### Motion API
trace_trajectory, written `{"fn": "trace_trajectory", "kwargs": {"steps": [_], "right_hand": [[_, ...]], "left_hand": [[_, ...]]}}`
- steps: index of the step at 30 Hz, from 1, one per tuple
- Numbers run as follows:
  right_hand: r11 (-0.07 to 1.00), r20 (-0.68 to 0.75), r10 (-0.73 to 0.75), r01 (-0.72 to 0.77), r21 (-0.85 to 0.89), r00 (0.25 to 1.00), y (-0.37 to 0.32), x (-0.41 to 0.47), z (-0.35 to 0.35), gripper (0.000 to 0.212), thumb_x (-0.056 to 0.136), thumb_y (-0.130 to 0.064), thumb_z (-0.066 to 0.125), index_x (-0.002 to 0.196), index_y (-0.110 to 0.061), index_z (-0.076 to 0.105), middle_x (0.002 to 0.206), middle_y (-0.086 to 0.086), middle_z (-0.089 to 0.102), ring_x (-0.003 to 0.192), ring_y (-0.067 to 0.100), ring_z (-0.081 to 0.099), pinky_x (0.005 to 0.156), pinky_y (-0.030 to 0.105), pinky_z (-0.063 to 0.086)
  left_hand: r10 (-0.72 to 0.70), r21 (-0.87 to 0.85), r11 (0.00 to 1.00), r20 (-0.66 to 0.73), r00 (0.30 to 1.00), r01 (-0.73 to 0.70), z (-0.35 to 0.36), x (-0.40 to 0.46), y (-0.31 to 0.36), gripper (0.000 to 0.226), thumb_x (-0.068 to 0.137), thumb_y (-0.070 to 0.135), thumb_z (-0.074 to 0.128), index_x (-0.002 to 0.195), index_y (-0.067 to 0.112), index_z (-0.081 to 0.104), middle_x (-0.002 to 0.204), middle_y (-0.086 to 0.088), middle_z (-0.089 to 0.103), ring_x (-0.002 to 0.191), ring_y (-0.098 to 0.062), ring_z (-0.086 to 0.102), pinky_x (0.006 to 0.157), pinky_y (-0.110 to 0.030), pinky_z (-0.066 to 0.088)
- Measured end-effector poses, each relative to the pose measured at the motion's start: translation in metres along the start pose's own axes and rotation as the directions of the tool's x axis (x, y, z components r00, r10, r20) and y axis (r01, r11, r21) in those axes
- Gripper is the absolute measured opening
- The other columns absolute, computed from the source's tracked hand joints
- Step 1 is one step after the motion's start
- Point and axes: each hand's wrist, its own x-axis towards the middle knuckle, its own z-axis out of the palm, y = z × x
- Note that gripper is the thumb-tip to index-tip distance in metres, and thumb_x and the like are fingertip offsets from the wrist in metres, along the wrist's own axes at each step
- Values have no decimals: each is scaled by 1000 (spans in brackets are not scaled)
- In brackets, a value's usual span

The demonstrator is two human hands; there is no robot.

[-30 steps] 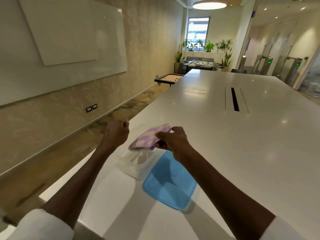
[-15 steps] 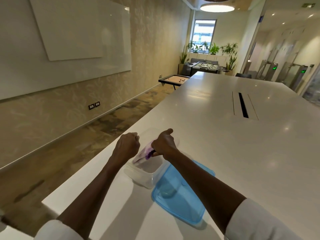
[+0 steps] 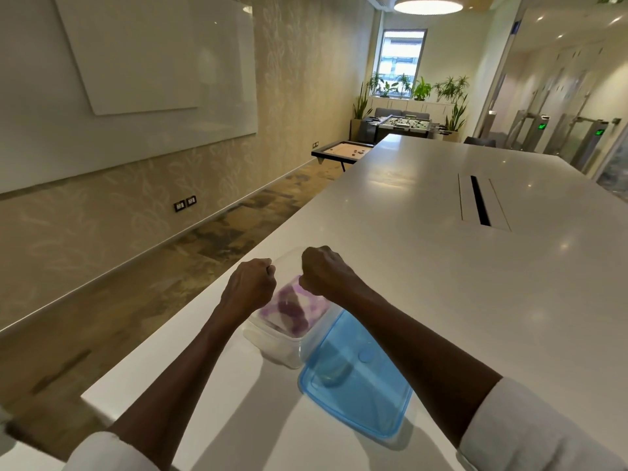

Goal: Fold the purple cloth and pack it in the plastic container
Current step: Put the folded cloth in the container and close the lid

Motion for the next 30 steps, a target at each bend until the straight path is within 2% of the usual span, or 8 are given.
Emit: {"fn": "trace_trajectory", "kwargs": {"steps": [2, 6, 10, 14, 17, 21, 25, 30], "right_hand": [[985, 73, -141, 147, -85, 987, -1, 0, 2, 16, 87, -9, 70, 95, 5, 70, 82, 11, 70, 72, 22, 68, 52, 15, 37], [960, 355, -154, 225, -169, 922, 3, -2, 13, 25, 89, -17, 68, 110, -4, 72, 104, 10, 74, 89, 21, 67, 69, 22, 47], [987, 75, -161, 162, -10, 984, 16, -14, 6, 22, 91, -9, 60, 109, -5, 71, 112, 11, 71, 99, 22, 66, 78, 23, 47], [985, -225, -85, 116, 128, 971, 33, -36, -17, 18, 86, -7, 59, 91, -6, 76, 95, 9, 76, 86, 23, 70, 76, 25, 48], [992, -328, 50, -9, 128, 943, 54, -57, -30, 14, 84, -17, 61, 78, -11, 72, 83, 6, 76, 80, 25, 68, 74, 31, 49], [937, -302, 346, -311, 159, 888, 93, -89, -34, 31, 80, -29, 63, 55, -17, 51, 64, 5, 64, 68, 29, 63, 60, 32, 45], [840, -186, 543, -534, 100, 819, 127, -124, -30, 30, 80, -34, 65, 66, -12, 49, 68, 10, 66, 67, 31, 67, 61, 31, 51], [775, 11, 629, -627, 78, 778, 144, -157, -7, 31, 78, -37, 68, 73, -14, 48, 70, 10, 74, 65, 29, 72, 71, 36, 60]], "left_hand": [[2, 9, 1000, -6, 1000, -2, 0, -1, 1, 32, 98, 16, 41, 110, 0, 67, 114, -19, 70, 94, -34, 67, 83, -40, 55], [-16, 6, 1000, -17, 1000, 16, -1, -4, 4, 34, 98, 16, 42, 120, 1, 64, 120, -18, 68, 102, -33, 66, 88, -39, 54], [-14, 8, 1000, -22, 1000, 14, -2, -8, 5, 34, 99, 16, 42, 119, 0, 63, 120, -20, 68, 102, -35, 66, 89, -42, 54], [23, 38, 999, -46, 999, -22, -5, -8, 12, 33, 98, 15, 42, 115, -2, 64, 113, -24, 69, 100, -40, 66, 85, -42, 54], [81, 72, 995, -89, 993, -74, -7, -10, 25, 34, 98, 14, 40, 118, -4, 62, 112, -27, 68, 101, -43, 64, 86, -44, 51], [183, 77, 982, -111, 977, -175, -5, -13, 49, 32, 98, 14, 36, 109, -4, 60, 103, -30, 67, 97, -46, 62, 84, -48, 50], [213, 44, 977, -122, 969, -209, 2, -18, 78, 34, 99, 17, 36, 118, 4, 61, 106, -26, 66, 101, -45, 62, 85, -45, 48], [220, -36, 974, -103, 970, -225, 15, -18, 102, 37, 99, 17, 38, 128, 7, 59, 117, -22, 67, 114, -39, 59, 96, -41, 44]]}}
